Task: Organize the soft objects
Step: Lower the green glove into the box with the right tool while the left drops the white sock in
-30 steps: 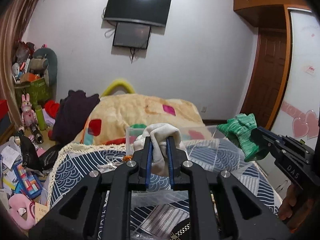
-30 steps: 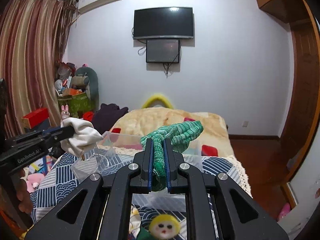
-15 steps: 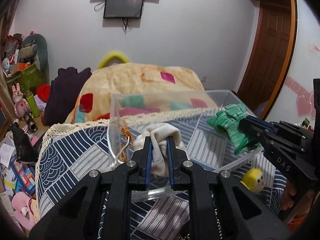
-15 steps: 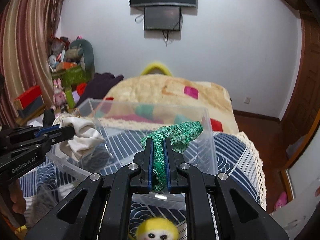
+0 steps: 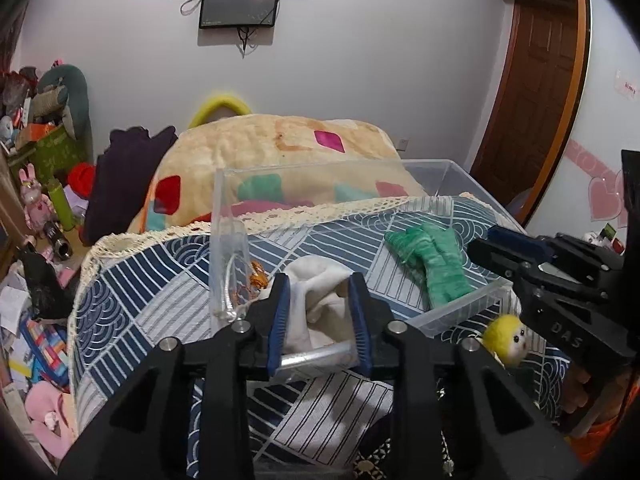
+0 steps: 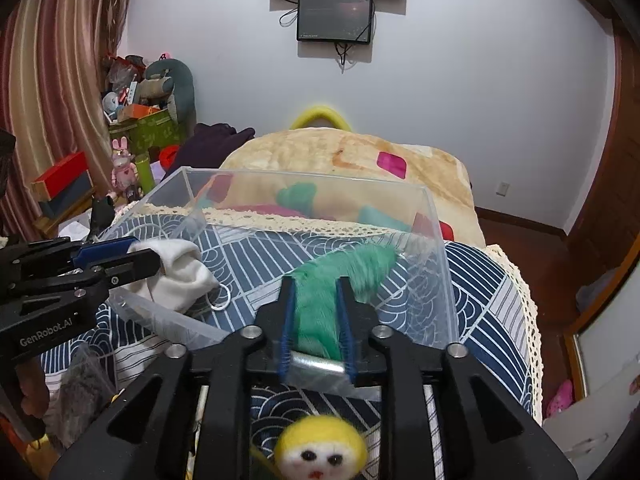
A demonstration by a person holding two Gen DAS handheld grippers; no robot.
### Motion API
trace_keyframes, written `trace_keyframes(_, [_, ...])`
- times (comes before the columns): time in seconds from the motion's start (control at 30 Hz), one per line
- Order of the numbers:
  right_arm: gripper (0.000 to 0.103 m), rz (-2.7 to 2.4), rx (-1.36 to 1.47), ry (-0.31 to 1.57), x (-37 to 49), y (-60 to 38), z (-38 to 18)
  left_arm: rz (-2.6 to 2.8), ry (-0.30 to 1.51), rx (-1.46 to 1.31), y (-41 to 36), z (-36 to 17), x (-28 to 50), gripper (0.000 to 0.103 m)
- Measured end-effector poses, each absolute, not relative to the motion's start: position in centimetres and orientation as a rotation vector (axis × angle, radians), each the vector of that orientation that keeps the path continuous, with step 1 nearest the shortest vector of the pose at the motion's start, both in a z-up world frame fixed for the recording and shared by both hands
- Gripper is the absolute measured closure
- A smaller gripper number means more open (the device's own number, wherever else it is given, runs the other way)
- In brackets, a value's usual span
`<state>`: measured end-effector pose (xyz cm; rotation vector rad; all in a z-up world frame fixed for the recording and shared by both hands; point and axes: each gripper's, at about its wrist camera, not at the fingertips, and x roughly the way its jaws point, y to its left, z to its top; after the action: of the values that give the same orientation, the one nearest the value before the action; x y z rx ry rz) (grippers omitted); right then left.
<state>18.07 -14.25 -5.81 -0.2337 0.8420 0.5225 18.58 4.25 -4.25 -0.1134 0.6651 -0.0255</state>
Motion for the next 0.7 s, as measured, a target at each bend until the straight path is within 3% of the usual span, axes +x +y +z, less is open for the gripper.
trace_keyframes(0.07, [0.067,0.518,-0.229,0.828,17.8,-14.5,-5.5,-0.014,0.651,-0.089,4.0,-3.9,18.1,0.059])
trace_keyframes(0.13, [0.062,0.516,-0.225,0.806,17.5,-14.9,-4.9,-0.012,0.631,-0.079,3.7,-3.4,17.5,0.053])
trace_keyframes(0.5, [0.047,0.549,-0.161,0.713,15.3,-15.9,-1.3,0.046,0.478,-0.026,3.2,0.7,13.3,0.016])
trace_keyframes(0.7, [0.041,0.586,-0.143,0.674,13.5,-16.0,-0.4,0.037,0.441,-0.036,3.4,1.3,10.7,0.007])
